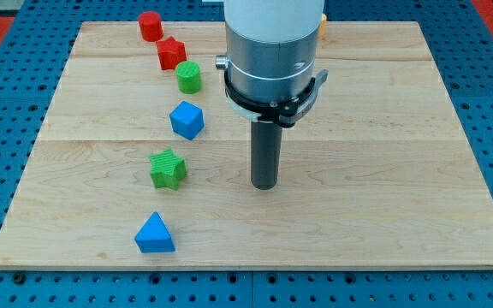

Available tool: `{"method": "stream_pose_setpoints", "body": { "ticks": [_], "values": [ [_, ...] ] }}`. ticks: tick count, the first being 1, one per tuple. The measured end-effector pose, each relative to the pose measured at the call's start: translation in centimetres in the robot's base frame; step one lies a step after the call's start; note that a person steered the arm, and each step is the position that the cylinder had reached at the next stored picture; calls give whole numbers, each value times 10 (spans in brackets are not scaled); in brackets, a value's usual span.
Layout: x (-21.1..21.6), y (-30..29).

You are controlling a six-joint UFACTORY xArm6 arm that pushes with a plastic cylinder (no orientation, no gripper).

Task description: Keep the green star at the top left side of the board

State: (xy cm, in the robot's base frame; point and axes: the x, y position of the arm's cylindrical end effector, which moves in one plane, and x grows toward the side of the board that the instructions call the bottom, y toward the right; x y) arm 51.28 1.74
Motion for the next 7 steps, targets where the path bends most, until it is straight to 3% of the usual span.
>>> {"method": "stream_pose_setpoints", "body": {
  "ticks": [2, 3, 5, 6, 7],
  "values": [
    [-2, -3],
    [-23, -33],
    [-18, -205],
    [6, -184],
    [9, -240]
  ]
}}
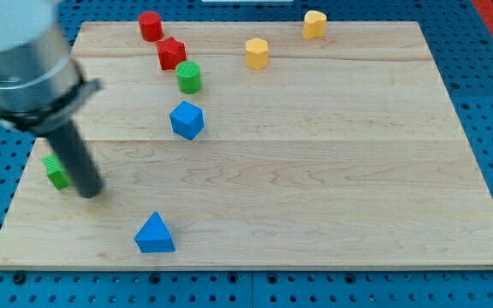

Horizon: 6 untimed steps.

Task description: Keep the green star at the top left side of the board

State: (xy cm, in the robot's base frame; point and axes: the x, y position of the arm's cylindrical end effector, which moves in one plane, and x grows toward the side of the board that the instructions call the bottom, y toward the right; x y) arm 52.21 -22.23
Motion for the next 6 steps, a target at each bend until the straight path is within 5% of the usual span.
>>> {"method": "stream_pose_setpoints", "body": {
  "ticks": [1, 2, 4, 6],
  "values": [
    [0, -55],
    [-37, -27],
    [-28, 0],
    [-101, -1]
  ]
}}
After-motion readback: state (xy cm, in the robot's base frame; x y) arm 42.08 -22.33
